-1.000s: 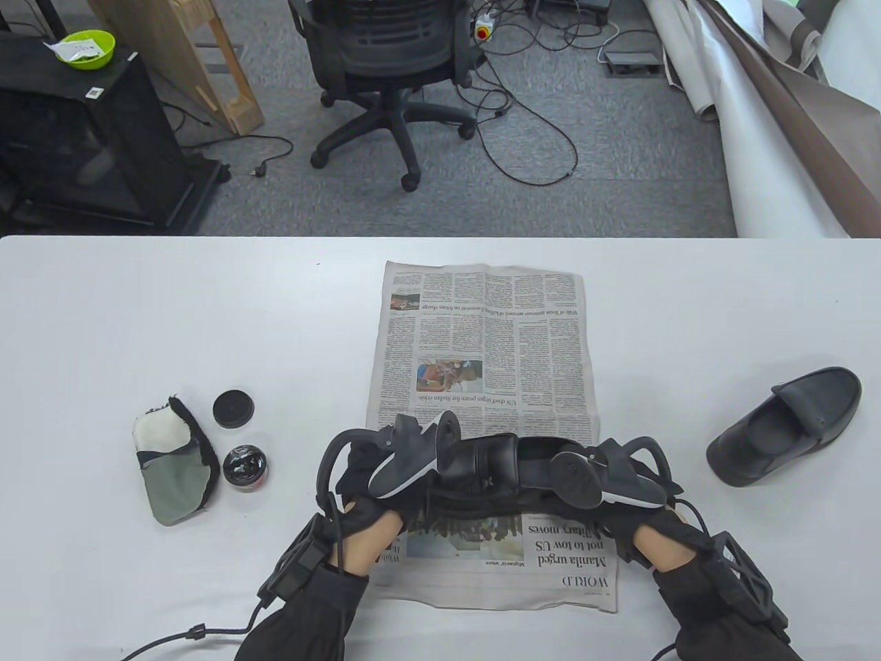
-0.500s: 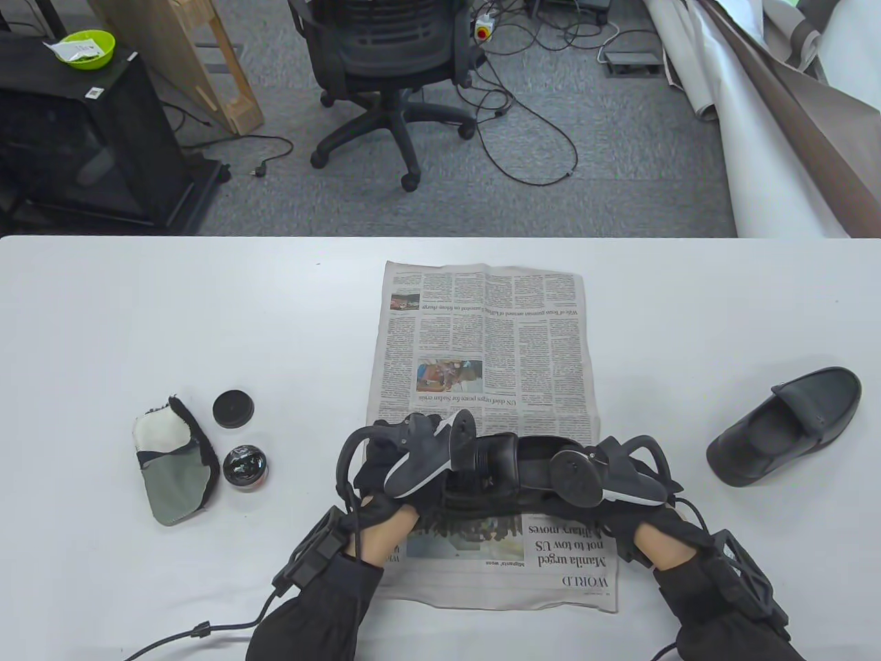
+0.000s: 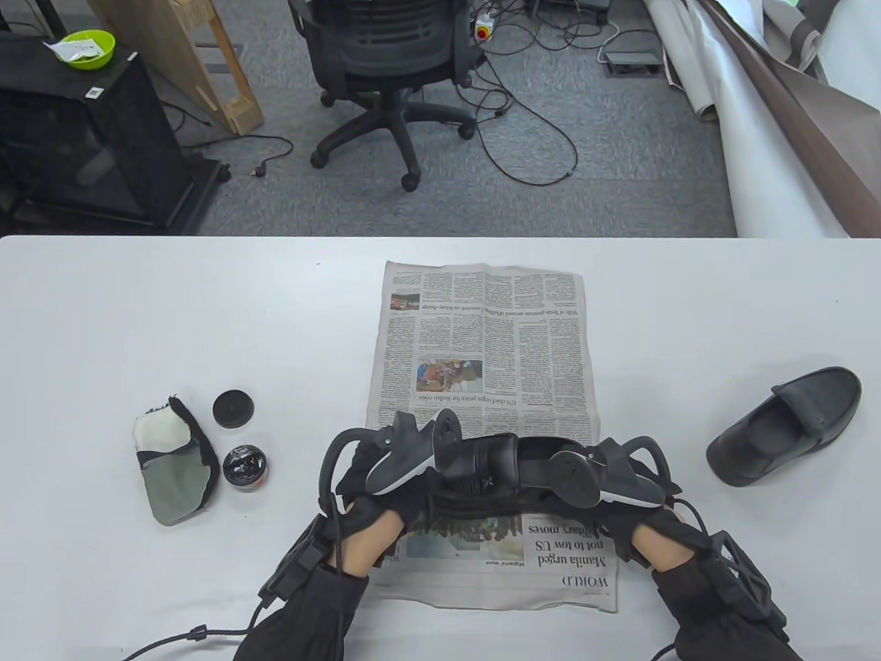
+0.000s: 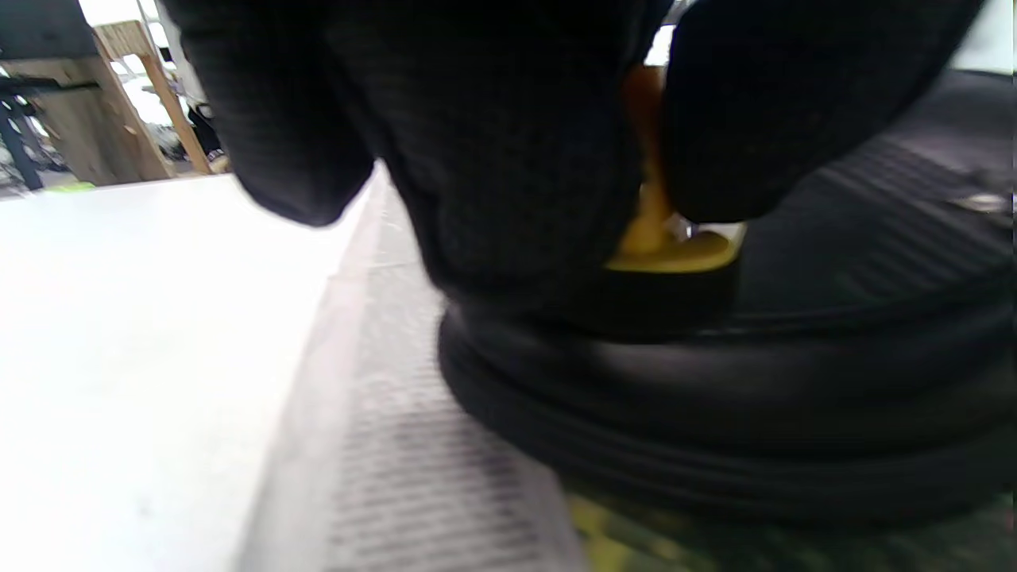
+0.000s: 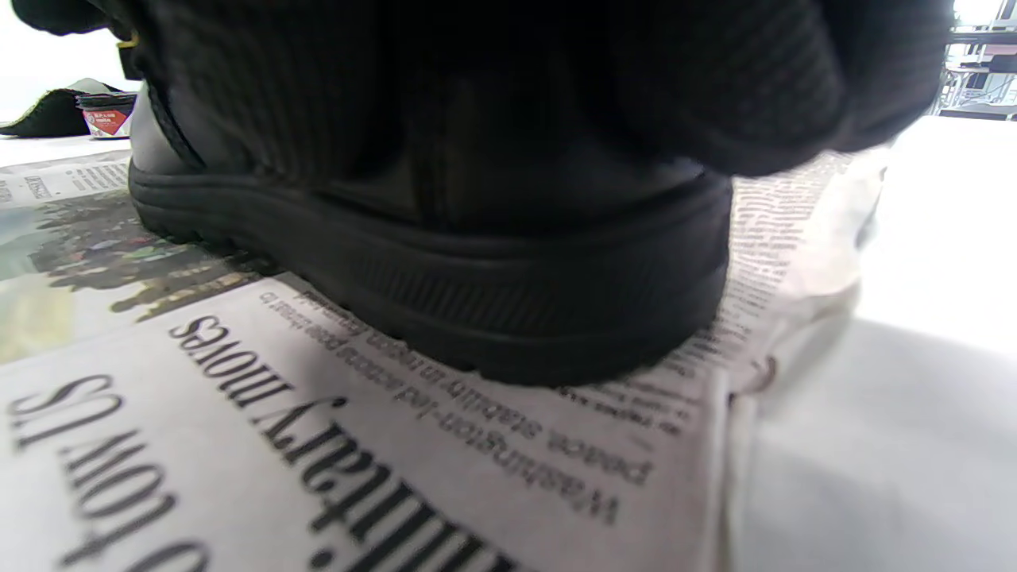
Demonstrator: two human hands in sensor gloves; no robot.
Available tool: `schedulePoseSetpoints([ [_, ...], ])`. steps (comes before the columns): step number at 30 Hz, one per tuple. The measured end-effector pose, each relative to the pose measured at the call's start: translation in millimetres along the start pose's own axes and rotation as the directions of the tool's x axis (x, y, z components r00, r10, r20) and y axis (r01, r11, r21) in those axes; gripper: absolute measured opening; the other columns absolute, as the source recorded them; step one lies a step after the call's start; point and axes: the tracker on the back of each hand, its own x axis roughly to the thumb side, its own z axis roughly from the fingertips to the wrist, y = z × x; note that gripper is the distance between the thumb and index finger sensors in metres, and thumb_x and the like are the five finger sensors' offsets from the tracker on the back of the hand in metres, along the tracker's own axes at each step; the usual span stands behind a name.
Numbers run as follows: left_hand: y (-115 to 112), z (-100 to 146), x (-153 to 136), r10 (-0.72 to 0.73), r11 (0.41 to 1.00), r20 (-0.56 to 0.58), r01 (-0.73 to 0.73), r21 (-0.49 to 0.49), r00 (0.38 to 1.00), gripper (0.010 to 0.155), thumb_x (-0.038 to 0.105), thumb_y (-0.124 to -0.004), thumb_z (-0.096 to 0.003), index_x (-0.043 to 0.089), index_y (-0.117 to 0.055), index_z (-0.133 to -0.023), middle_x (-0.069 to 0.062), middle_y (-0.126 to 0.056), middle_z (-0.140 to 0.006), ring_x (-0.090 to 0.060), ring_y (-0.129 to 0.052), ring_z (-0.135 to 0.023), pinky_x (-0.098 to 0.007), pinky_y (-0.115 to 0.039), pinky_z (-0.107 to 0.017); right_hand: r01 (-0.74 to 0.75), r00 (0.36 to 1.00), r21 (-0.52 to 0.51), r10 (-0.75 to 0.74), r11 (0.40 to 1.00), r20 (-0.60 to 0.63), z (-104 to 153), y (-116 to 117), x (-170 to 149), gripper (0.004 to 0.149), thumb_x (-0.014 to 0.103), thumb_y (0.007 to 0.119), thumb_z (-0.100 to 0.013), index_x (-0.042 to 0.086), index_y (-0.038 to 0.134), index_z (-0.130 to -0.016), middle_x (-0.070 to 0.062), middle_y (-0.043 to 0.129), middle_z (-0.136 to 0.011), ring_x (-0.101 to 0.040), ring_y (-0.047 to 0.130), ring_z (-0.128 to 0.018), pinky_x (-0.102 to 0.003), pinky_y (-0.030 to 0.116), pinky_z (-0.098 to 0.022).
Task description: Dip and apply built-in sponge shoe polish on shoes
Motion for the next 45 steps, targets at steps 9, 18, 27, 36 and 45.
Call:
schedulePoseSetpoints([
  [9, -1.6, -8.5, 16.9, 0.023, 0.977, -0.023, -0.017, 0.211, 0.999, 0.048, 0.05, -0.091, -0.042, 0.023, -0.088, -0.081, -0.002, -0.103, -0.063, -0.004, -0.106, -0.032, -0.041, -0.087, -0.057, 0.02, 1.0, 0.015, -0.02, 1.0, 0.019, -1.0, 0.5, -0.9, 0.041, 0.059, 0.082, -0.031, 0.026, 0.088, -0.055, 0.001, 0.084, -0.069, -0.02, 0.092, -0.033, -0.046, 0.081, -0.05],
  [18, -3.3, -16.3, -10.5, -0.016, 0.985, -0.142, 0.04, 0.169, 0.99, 0.049, 0.052, -0.092, -0.0409, 0.022, -0.09, -0.079, -0.003, -0.103, -0.059, -0.004, -0.104, -0.029, -0.041, -0.088, -0.056, 0.02, 1.0, 0.006, -0.021, 1.0, 0.011, -1.6, 0.2, -0.9, 0.041, 0.058, 0.082, -0.032, 0.025, 0.088, -0.055, 0.001, 0.085, -0.068, -0.019, 0.092, -0.032, -0.046, 0.081, -0.049],
  [27, -0.8, -0.8, 0.1, 0.075, 0.997, 0.03, -0.075, -0.003, 0.997, 0.048, 0.051, -0.093, -0.0415, 0.024, -0.09, -0.08, -0.002, -0.104, -0.063, -0.004, -0.107, -0.033, -0.041, -0.087, -0.057, 0.009, 1.0, 0.005, -0.009, 1.0, -0.001, -1.4, -0.1, -0.2, 0.041, 0.059, 0.081, -0.032, 0.025, 0.088, -0.055, 0.001, 0.085, -0.068, -0.019, 0.093, -0.032, -0.046, 0.082, -0.049],
  [36, -4.0, -7.3, 23.2, 0.038, 0.964, -0.008, -0.035, 0.264, 0.999, 0.047, 0.051, -0.09, -0.0422, 0.024, -0.088, -0.081, -0.002, -0.103, -0.062, -0.004, -0.105, -0.032, -0.041, -0.087, -0.057, 0.025, 1.0, 0.011, -0.025, 1.0, 0.015, -2.0, 0.5, -1.4, 0.041, 0.058, 0.082, -0.032, 0.025, 0.088, -0.054, 0.0, 0.085, -0.068, -0.02, 0.092, -0.032, -0.046, 0.081, -0.049],
  [45, -6.9, -18.9, -8.1, 0.018, 0.977, -0.144, 0.013, 0.214, 0.989, 0.048, 0.053, -0.09, -0.0416, 0.023, -0.09, -0.079, -0.002, -0.103, -0.059, -0.004, -0.104, -0.029, -0.041, -0.087, -0.056, 0.022, 1.0, 0.01, -0.022, 1.0, 0.006, -2.2, 0.5, -1.0, 0.041, 0.059, 0.082, -0.031, 0.025, 0.089, -0.054, 0.001, 0.085, -0.067, -0.019, 0.093, -0.031, -0.046, 0.082, -0.049],
])
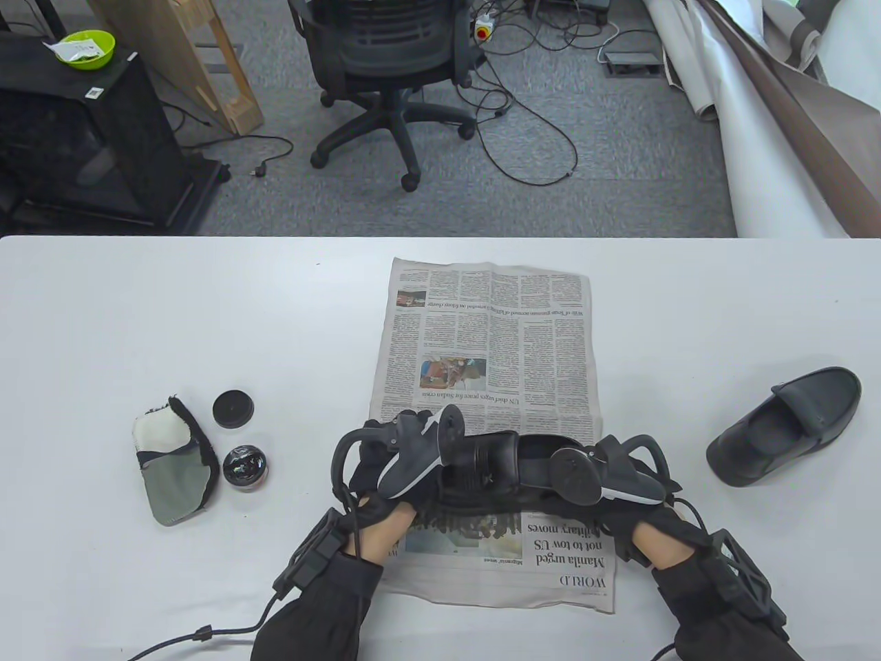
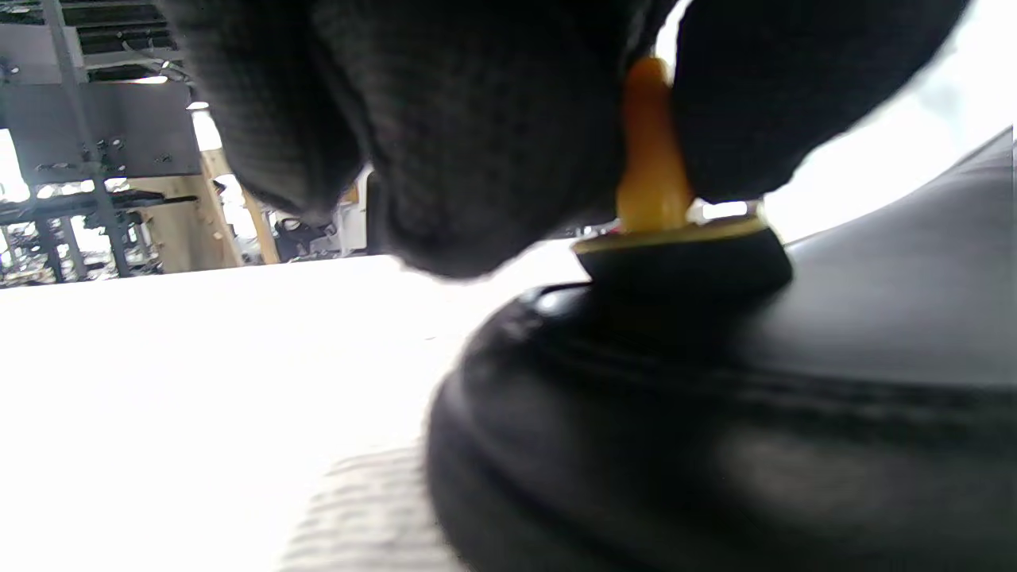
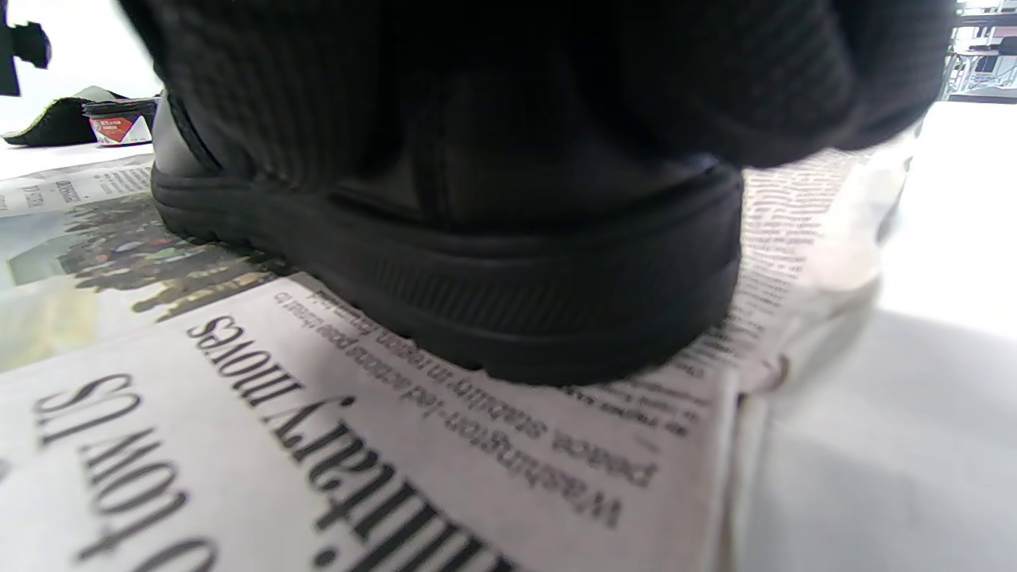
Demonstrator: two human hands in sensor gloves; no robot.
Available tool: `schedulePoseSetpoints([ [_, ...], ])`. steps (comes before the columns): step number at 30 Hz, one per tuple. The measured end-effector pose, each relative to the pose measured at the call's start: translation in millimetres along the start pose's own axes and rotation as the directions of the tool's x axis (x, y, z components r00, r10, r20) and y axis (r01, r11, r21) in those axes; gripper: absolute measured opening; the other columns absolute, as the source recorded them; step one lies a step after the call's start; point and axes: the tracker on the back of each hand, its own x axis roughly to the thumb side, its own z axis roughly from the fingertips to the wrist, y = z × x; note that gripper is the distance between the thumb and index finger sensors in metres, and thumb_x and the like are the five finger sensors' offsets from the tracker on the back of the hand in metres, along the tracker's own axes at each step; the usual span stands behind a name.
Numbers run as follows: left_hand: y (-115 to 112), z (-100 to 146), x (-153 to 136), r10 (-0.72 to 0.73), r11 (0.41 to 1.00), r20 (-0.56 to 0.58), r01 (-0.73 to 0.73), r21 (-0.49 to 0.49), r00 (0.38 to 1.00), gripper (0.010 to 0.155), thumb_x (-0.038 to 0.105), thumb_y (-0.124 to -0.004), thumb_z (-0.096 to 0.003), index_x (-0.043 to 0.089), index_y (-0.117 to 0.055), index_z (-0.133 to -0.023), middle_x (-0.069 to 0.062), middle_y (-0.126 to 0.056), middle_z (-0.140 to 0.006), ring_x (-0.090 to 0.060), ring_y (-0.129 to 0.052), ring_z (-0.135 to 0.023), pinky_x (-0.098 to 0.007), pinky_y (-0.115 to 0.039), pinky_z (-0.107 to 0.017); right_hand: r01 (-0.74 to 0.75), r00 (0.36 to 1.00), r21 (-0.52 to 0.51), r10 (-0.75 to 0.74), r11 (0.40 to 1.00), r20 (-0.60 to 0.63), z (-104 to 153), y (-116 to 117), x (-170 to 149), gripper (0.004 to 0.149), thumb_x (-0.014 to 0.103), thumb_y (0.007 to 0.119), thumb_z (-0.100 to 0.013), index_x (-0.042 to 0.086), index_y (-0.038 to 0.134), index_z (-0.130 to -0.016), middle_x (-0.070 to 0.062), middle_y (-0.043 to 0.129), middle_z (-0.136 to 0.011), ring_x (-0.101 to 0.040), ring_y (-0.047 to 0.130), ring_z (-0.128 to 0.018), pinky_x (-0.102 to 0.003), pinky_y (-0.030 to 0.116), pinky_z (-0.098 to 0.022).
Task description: Dip and apply built-in sponge shoe polish on shoes
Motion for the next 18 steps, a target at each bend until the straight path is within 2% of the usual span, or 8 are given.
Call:
schedulePoseSetpoints([
  [6, 7.2, 4.7, -6.8, 0.026, 0.989, 0.044, -0.019, -0.148, 0.999, 0.048, 0.053, -0.092, -0.0417, 0.022, -0.09, -0.078, -0.003, -0.102, -0.059, -0.005, -0.104, -0.029, -0.042, -0.086, -0.057, 0.0, 1.0, -0.002, 0.0, 1.0, -0.001, 0.0, -0.3, -0.9, 0.041, 0.059, 0.083, -0.03, 0.025, 0.089, -0.054, 0.001, 0.085, -0.067, -0.019, 0.093, -0.032, -0.046, 0.082, -0.049],
  [8, 8.8, 8.1, -2.8, 0.04, 0.984, 0.082, -0.025, -0.178, 0.996, 0.048, 0.053, -0.092, -0.0419, 0.022, -0.09, -0.079, -0.003, -0.102, -0.059, -0.005, -0.104, -0.029, -0.041, -0.086, -0.058, 0.003, 1.0, 0.003, -0.003, 1.0, 0.003, 0.6, -0.2, -1.7, 0.042, 0.058, 0.085, -0.029, 0.028, 0.089, -0.059, 0.001, 0.085, -0.068, -0.02, 0.092, -0.033, -0.047, 0.081, -0.05],
  [11, 9.0, 12.5, 7.7, 0.06, 0.984, 0.116, -0.039, -0.176, 0.991, 0.047, 0.052, -0.091, -0.0422, 0.023, -0.09, -0.079, -0.003, -0.102, -0.06, -0.005, -0.104, -0.03, -0.042, -0.086, -0.058, -0.004, 1.0, 0.006, 0.004, 1.0, 0.014, 0.6, -0.2, -1.2, 0.045, 0.054, 0.091, -0.029, 0.032, 0.089, -0.068, 0.001, 0.084, -0.069, -0.02, 0.092, -0.033, -0.047, 0.081, -0.051],
  [16, 10.1, 13.9, 28.8, 0.103, 0.99, 0.148, -0.087, -0.111, 0.984, 0.047, 0.052, -0.09, -0.0428, 0.023, -0.089, -0.08, -0.002, -0.102, -0.061, -0.005, -0.104, -0.031, -0.041, -0.086, -0.058, 0.0, 0.999, 0.018, -0.001, 1.0, 0.033, 0.2, -0.3, -0.2, 0.042, 0.049, 0.095, -0.027, 0.034, 0.091, -0.067, 0.001, 0.085, -0.068, -0.022, 0.092, -0.034, -0.049, 0.08, -0.051],
  [18, 8.9, 10.1, 33.5, 0.079, 0.996, 0.131, -0.074, -0.04, 0.988, 0.047, 0.052, -0.089, -0.043, 0.023, -0.088, -0.08, -0.002, -0.101, -0.061, -0.005, -0.104, -0.031, -0.041, -0.086, -0.058, 0.006, 0.999, 0.026, -0.007, 1.0, 0.041, -0.7, -0.3, -0.7, 0.041, 0.048, 0.095, -0.028, 0.034, 0.091, -0.067, 0.002, 0.085, -0.068, -0.022, 0.092, -0.034, -0.049, 0.08, -0.052],
])
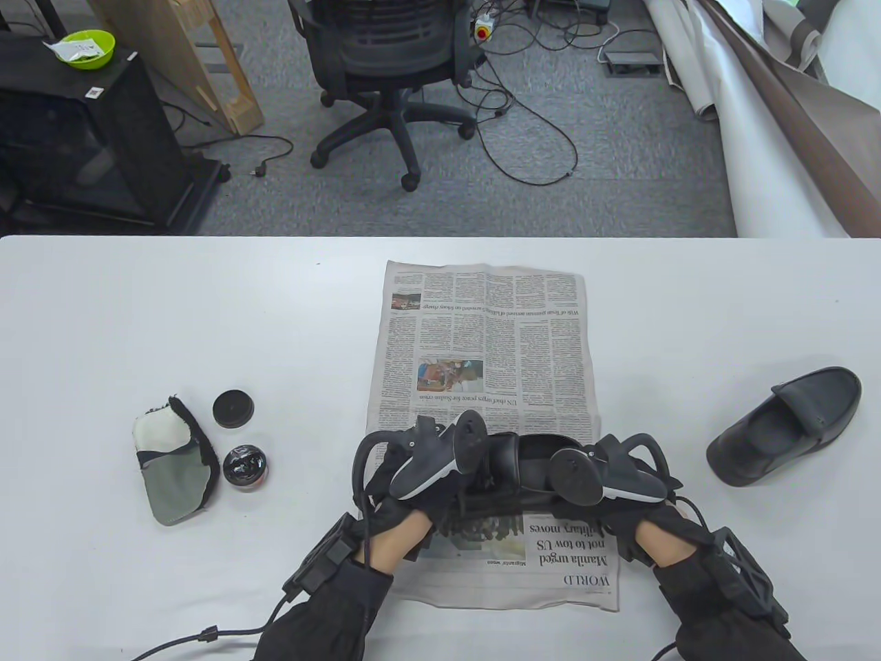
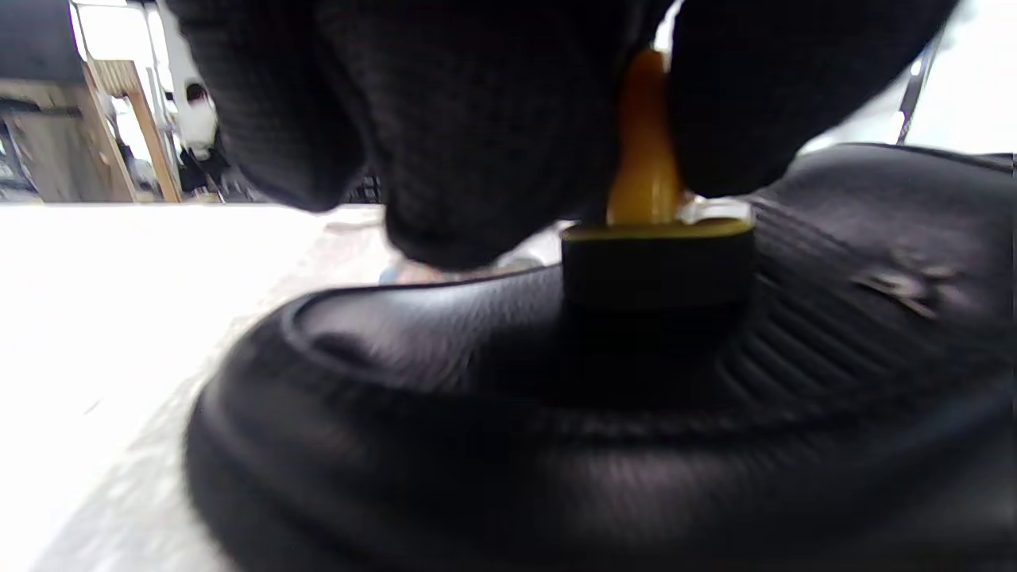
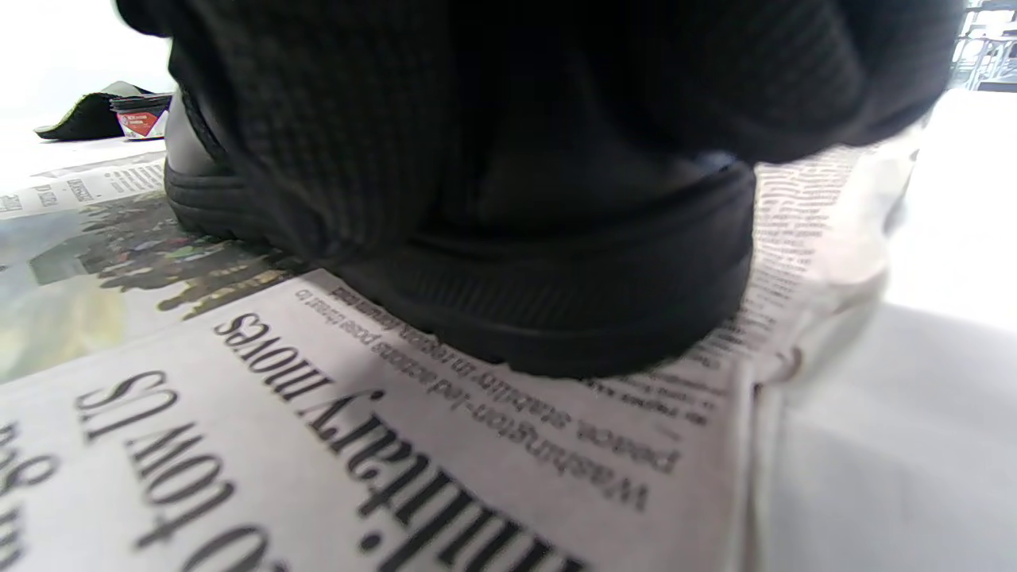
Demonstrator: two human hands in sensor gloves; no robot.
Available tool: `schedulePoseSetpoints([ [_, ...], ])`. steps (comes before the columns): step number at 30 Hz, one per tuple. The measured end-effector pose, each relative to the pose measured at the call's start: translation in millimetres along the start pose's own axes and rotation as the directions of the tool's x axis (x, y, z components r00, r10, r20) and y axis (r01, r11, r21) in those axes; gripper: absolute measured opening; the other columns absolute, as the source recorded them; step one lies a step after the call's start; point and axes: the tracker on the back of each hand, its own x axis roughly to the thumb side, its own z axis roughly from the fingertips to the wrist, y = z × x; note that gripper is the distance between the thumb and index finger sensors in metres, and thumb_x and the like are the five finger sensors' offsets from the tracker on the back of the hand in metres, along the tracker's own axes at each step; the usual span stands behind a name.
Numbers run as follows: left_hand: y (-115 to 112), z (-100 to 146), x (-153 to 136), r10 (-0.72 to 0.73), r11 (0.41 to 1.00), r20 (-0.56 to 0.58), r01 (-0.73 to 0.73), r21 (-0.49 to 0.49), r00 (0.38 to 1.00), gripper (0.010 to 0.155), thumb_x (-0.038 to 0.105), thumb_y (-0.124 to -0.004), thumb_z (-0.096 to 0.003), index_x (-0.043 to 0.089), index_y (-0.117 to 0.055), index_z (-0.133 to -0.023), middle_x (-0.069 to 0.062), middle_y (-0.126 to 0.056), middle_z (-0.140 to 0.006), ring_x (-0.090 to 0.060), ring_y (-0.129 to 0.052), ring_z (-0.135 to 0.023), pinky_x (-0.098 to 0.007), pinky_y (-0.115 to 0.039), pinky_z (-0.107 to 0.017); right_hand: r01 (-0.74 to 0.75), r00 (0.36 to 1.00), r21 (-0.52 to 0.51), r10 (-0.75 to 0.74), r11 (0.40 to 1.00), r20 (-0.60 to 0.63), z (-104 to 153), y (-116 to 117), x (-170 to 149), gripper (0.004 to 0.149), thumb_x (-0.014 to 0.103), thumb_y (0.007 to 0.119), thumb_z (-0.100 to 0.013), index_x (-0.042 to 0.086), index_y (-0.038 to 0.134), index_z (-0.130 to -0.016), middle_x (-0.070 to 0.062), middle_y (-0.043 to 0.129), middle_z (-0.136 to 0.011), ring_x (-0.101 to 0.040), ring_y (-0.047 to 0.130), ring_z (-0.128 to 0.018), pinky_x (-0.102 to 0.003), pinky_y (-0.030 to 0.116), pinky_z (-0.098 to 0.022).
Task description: Dip and apply built-in sponge shoe polish on shoes
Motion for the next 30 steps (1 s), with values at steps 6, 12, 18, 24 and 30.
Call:
schedulePoseSetpoints([
  [6, -6.7, -11.2, -11.3, -0.091, 0.993, -0.095, 0.097, 0.06, 0.991, 0.048, 0.052, -0.09, -0.042, 0.023, -0.089, -0.079, -0.002, -0.102, -0.06, -0.005, -0.104, -0.029, -0.041, -0.087, -0.057, -0.004, 1.0, -0.002, 0.004, 1.0, -0.001, 0.1, 0.3, 0.2, 0.041, 0.048, 0.093, -0.029, 0.034, 0.091, -0.067, 0.003, 0.086, -0.067, -0.022, 0.092, -0.033, -0.049, 0.08, -0.051],
  [12, -1.7, -6.3, -36.0, -0.083, 0.996, -0.149, 0.078, -0.042, 0.985, 0.048, 0.052, -0.091, -0.0418, 0.021, -0.091, -0.078, -0.003, -0.103, -0.058, -0.005, -0.104, -0.028, -0.042, -0.087, -0.056, -0.01, 1.0, -0.014, 0.009, 1.0, -0.013, 1.1, 0.4, 0.6, 0.041, 0.049, 0.092, -0.029, 0.034, 0.091, -0.067, 0.003, 0.086, -0.067, -0.021, 0.092, -0.033, -0.048, 0.08, -0.051],
  [18, 3.7, 4.3, -39.7, -0.063, 0.987, -0.077, 0.051, -0.151, 0.995, 0.047, 0.052, -0.092, -0.0415, 0.022, -0.091, -0.078, -0.003, -0.103, -0.058, -0.005, -0.104, -0.028, -0.041, -0.086, -0.057, -0.013, 1.0, -0.012, 0.013, 1.0, -0.019, 1.4, 0.3, 0.8, 0.041, 0.049, 0.092, -0.029, 0.034, 0.091, -0.067, 0.003, 0.085, -0.067, -0.021, 0.092, -0.034, -0.048, 0.08, -0.052],
  [24, 1.4, 13.6, -11.4, 0.039, 0.983, 0.066, -0.027, -0.18, 0.997, 0.047, 0.052, -0.092, -0.0417, 0.023, -0.09, -0.078, -0.003, -0.102, -0.059, -0.005, -0.104, -0.03, -0.041, -0.087, -0.058, -0.012, 1.0, -0.006, 0.012, 1.0, -0.022, 1.4, 0.2, 0.9, 0.041, 0.049, 0.092, -0.029, 0.034, 0.091, -0.067, 0.003, 0.085, -0.067, -0.022, 0.092, -0.034, -0.049, 0.08, -0.052],
  [30, 1.9, 10.8, 6.8, 0.059, 0.998, 0.036, -0.059, -0.003, 0.998, 0.047, 0.052, -0.09, -0.0428, 0.023, -0.089, -0.079, -0.002, -0.102, -0.06, -0.004, -0.104, -0.03, -0.04, -0.087, -0.057, -0.003, 1.0, 0.004, 0.003, 1.0, -0.01, 0.8, 0.1, 0.4, 0.04, 0.048, 0.092, -0.029, 0.034, 0.091, -0.067, 0.003, 0.085, -0.068, -0.022, 0.091, -0.035, -0.049, 0.079, -0.053],
])
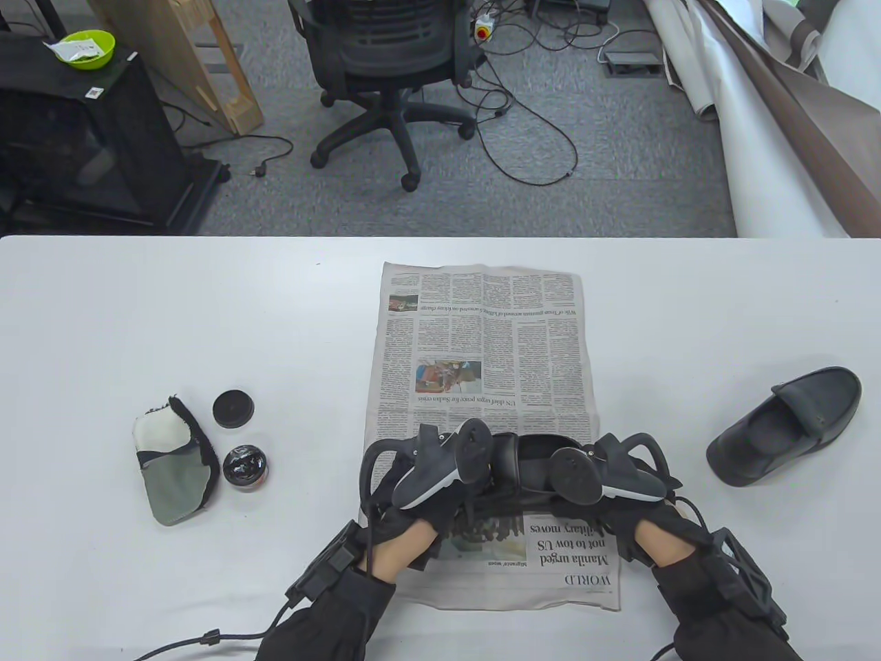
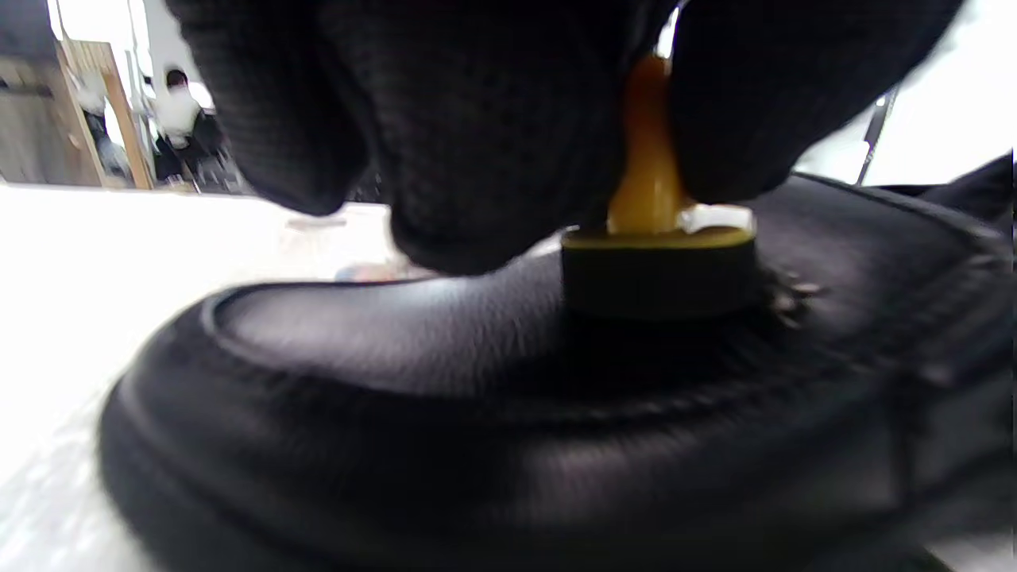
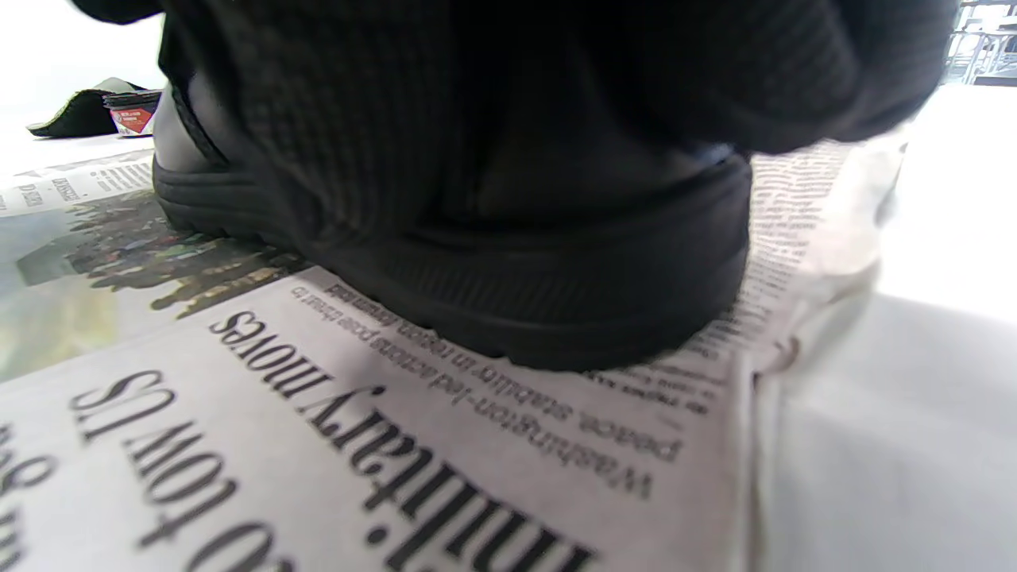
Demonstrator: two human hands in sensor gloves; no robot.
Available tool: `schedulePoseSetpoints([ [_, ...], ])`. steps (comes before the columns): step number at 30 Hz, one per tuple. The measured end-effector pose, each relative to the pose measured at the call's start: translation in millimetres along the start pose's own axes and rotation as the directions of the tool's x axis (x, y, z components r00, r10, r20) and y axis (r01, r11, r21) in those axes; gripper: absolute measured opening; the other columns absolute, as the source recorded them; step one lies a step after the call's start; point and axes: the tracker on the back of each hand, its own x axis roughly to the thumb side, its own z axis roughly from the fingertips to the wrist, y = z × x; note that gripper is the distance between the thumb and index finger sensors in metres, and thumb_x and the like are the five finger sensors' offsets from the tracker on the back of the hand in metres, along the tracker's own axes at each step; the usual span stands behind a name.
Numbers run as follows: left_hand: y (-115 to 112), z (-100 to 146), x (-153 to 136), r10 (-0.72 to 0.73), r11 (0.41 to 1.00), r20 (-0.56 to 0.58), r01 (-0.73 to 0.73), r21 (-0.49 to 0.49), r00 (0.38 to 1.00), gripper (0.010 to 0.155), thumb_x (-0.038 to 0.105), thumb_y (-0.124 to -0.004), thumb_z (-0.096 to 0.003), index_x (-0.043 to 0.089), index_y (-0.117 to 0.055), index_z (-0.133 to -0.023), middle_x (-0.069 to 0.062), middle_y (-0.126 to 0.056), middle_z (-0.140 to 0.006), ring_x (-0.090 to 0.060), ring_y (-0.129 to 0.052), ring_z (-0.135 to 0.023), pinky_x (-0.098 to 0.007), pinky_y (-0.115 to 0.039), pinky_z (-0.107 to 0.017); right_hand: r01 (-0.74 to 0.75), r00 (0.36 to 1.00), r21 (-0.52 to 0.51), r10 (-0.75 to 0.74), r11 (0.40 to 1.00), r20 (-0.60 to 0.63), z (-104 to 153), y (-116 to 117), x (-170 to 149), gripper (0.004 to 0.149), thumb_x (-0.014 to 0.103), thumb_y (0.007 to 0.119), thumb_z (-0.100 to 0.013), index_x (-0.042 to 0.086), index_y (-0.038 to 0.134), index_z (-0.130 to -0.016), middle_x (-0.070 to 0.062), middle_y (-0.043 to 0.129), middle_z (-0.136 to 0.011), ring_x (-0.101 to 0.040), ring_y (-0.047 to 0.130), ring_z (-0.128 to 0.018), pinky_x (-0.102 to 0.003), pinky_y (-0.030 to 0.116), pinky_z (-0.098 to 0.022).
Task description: Dip and apply built-in sponge shoe polish on shoes
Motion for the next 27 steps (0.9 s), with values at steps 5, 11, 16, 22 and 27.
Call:
schedulePoseSetpoints([
  [5, -4.8, -15.6, -10.0, -0.078, 0.99, -0.101, 0.09, 0.113, 0.992, 0.047, 0.052, -0.09, -0.0421, 0.022, -0.09, -0.078, -0.003, -0.102, -0.058, -0.004, -0.104, -0.029, -0.041, -0.087, -0.056, 0.004, 1.0, 0.003, -0.004, 1.0, 0.015, -1.0, -0.1, -0.6, 0.041, 0.049, 0.092, -0.029, 0.034, 0.091, -0.067, 0.003, 0.085, -0.067, -0.022, 0.091, -0.034, -0.049, 0.079, -0.052],
  [11, -4.6, -19.8, -37.2, -0.09, 0.995, -0.142, 0.096, 0.038, 0.986, 0.048, 0.054, -0.093, -0.0399, 0.021, -0.092, -0.074, -0.003, -0.103, -0.053, -0.004, -0.103, -0.023, -0.04, -0.089, -0.054, 0.002, 1.0, -0.007, -0.002, 1.0, 0.016, -0.1, 0.9, -0.7, 0.04, 0.05, 0.09, -0.031, 0.032, 0.089, -0.067, 0.003, 0.085, -0.067, -0.021, 0.09, -0.034, -0.048, 0.079, -0.052],
  [16, -1.6, -13.5, -45.7, -0.137, 0.99, -0.196, 0.139, -0.004, 0.971, 0.048, 0.054, -0.093, -0.0398, 0.02, -0.092, -0.073, -0.003, -0.103, -0.051, -0.004, -0.102, -0.022, -0.041, -0.088, -0.054, -0.005, 1.0, -0.004, 0.005, 1.0, 0.002, 0.1, 0.6, -0.3, 0.04, 0.051, 0.09, -0.031, 0.033, 0.089, -0.067, 0.003, 0.085, -0.068, -0.021, 0.091, -0.034, -0.048, 0.079, -0.052],
  [22, 3.7, -3.4, -39.2, -0.162, 0.984, -0.15, 0.148, -0.096, 0.975, 0.048, 0.055, -0.092, -0.0406, 0.02, -0.092, -0.074, -0.003, -0.102, -0.052, -0.005, -0.101, -0.022, -0.041, -0.087, -0.055, -0.009, 1.0, -0.003, 0.009, 1.0, -0.01, 0.4, 0.4, 0.2, 0.04, 0.051, 0.09, -0.031, 0.032, 0.089, -0.067, 0.004, 0.085, -0.068, -0.021, 0.091, -0.035, -0.048, 0.079, -0.052],
  [27, 0.7, 2.5, -25.1, 0.004, 0.984, -0.038, -0.011, -0.18, 0.999, 0.047, 0.053, -0.091, -0.0421, 0.02, -0.091, -0.076, -0.004, -0.102, -0.056, -0.006, -0.103, -0.026, -0.042, -0.086, -0.057, -0.006, 1.0, -0.001, 0.006, 1.0, -0.011, -0.1, 0.1, 0.1, 0.04, 0.05, 0.09, -0.031, 0.032, 0.09, -0.067, 0.003, 0.085, -0.068, -0.021, 0.091, -0.035, -0.049, 0.079, -0.052],
])
